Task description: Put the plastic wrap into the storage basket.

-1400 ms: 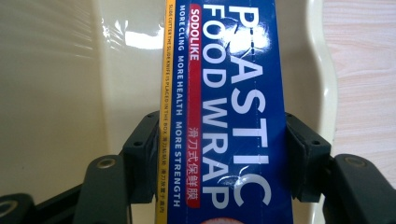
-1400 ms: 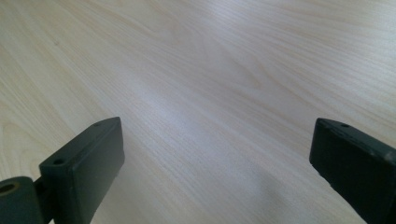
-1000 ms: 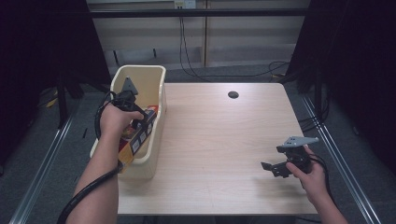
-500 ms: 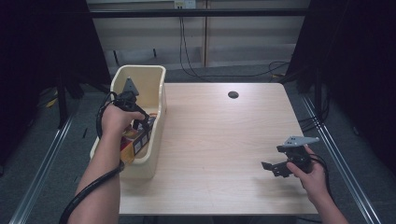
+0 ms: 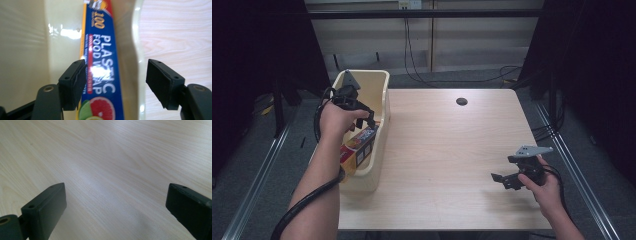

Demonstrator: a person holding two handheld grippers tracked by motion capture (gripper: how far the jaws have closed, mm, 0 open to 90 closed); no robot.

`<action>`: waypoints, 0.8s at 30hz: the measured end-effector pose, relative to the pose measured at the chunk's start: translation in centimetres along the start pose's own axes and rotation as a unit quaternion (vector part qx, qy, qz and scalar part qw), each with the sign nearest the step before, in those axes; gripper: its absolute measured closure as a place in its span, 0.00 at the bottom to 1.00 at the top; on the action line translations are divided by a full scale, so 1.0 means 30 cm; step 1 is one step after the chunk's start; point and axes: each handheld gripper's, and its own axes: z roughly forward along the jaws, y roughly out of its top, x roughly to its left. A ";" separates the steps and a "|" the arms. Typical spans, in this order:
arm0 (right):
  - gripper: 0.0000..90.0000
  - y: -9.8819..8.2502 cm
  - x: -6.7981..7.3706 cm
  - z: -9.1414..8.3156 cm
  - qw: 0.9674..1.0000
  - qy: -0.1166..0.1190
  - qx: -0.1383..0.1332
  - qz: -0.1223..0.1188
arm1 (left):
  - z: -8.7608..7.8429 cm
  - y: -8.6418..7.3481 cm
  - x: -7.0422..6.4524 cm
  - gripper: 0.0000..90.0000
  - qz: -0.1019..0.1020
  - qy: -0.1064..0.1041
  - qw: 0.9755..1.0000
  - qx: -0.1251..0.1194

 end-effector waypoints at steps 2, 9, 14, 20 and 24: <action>0.03 0.000 -0.004 -0.003 1.000 0.001 -0.001 0.000 | -0.010 0.003 -0.010 0.35 0.010 -0.003 1.000 -0.010; 0.03 0.002 -0.005 -0.009 1.000 0.001 -0.004 0.001 | -0.016 0.005 -0.055 0.30 0.025 -0.030 0.999 -0.029; 0.03 0.003 -0.004 -0.011 1.000 0.000 -0.006 0.001 | -0.023 0.009 -0.086 0.27 0.041 -0.038 0.998 -0.035; 0.03 0.003 -0.003 -0.013 1.000 -0.002 -0.006 0.001 | -0.028 0.010 -0.133 0.23 0.064 -0.052 0.996 -0.043; 0.03 0.003 -0.002 -0.014 1.000 -0.001 -0.007 0.001 | -0.025 0.007 -0.161 0.22 0.071 -0.062 0.994 -0.048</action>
